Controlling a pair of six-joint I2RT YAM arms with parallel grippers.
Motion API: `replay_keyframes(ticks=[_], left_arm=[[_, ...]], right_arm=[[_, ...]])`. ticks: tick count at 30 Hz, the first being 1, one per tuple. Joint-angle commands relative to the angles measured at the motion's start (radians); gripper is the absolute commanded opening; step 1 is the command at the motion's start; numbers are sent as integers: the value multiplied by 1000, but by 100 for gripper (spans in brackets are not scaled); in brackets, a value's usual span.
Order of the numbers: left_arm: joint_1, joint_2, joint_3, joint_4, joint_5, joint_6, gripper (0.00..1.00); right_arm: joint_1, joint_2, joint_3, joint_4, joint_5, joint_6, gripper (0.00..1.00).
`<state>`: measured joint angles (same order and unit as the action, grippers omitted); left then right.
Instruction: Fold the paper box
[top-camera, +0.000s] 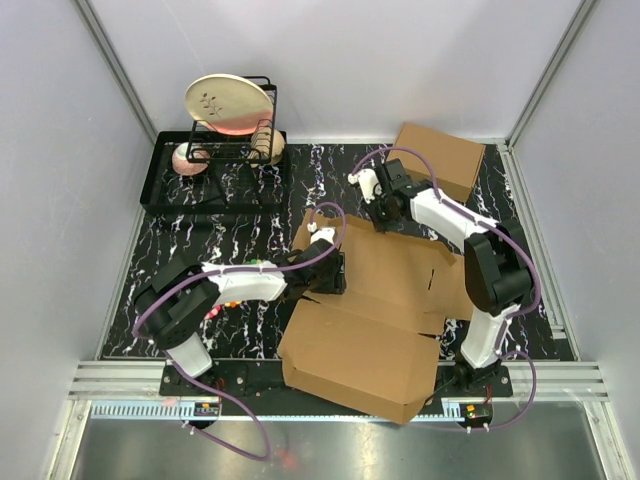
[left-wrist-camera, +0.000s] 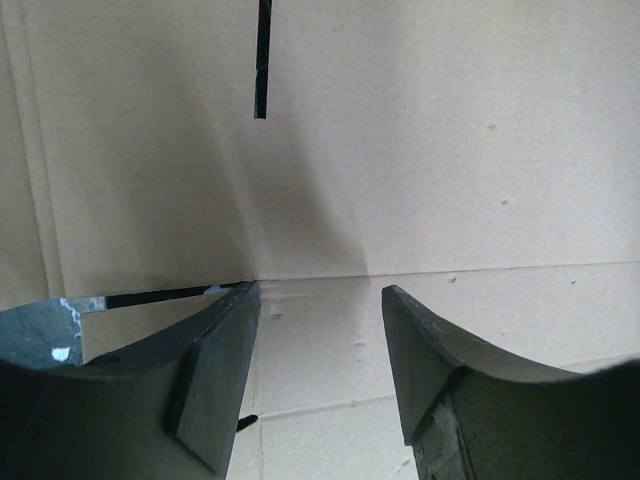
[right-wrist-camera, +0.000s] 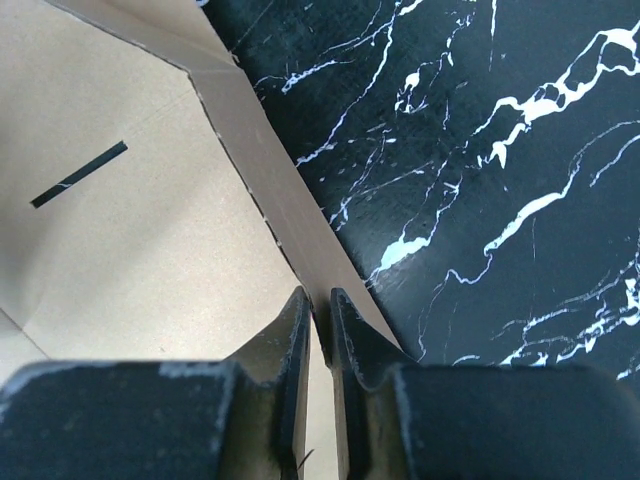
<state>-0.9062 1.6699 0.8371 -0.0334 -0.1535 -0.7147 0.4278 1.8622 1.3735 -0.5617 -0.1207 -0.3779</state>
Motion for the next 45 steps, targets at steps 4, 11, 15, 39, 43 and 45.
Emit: replay_keyframes(ticks=[4, 11, 15, 39, 43, 45], left_arm=[[9, -106, 29, -296, -104, 14, 61], [3, -306, 149, -424, -155, 23, 62], [-11, -407, 184, -442, -190, 26, 63], [-14, -489, -70, -45, -357, 17, 68], [-14, -458, -32, -75, -374, 35, 68], [-13, -455, -26, -83, -380, 37, 68]], right_arm=[[51, -96, -16, -109, 211, 197, 0], [66, -116, 87, -159, 562, 295, 0], [72, -173, 75, -141, 682, 370, 0], [239, -445, -271, 232, 1032, 269, 0], [267, -527, -257, 255, 980, 174, 0], [301, -566, -266, 295, 946, 87, 0]])
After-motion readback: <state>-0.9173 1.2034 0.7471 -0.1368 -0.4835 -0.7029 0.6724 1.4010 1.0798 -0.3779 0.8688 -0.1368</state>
